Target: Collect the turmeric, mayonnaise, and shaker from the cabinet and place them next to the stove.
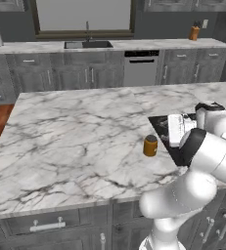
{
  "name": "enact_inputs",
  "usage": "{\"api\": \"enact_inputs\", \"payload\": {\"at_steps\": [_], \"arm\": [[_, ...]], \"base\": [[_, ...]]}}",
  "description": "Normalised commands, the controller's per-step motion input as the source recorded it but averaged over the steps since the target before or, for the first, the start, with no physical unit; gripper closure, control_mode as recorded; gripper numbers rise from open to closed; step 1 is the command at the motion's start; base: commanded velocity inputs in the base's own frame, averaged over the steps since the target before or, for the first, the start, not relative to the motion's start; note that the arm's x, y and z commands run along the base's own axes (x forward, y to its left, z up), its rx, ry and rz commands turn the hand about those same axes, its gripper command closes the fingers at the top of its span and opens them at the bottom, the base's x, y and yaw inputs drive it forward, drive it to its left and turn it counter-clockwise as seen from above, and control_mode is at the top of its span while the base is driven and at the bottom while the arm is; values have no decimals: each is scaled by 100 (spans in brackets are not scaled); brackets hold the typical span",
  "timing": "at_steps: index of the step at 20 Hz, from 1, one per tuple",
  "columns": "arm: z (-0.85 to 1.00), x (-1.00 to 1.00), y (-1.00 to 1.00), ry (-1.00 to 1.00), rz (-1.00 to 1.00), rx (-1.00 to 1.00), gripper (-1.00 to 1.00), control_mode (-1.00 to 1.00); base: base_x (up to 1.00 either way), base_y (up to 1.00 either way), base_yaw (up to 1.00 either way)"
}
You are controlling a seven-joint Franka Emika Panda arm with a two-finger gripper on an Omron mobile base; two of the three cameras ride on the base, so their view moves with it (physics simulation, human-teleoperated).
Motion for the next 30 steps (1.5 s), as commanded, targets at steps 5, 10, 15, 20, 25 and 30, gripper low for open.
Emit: {"api": "enact_inputs", "payload": {"at_steps": [5, 10, 15, 20, 25, 30], "arm": [[62, -82, 12, 4, 0, 0, -100, -100], [76, -83, 13, 17, -2, 1, -100, -100], [87, -68, 24, 25, -10, 1, -100, -100], [59, -76, 29, 20, -10, 1, -100, -100], [-2, -90, 51, 2, -9, 0, -100, -100], [-21, -99, 26, -2, -1, 0, -100, -100]], "base": [[0, 0, 0], [0, 0, 0], [0, 0, 0], [0, 0, 0], [0, 0, 0], [0, 0, 0]]}}
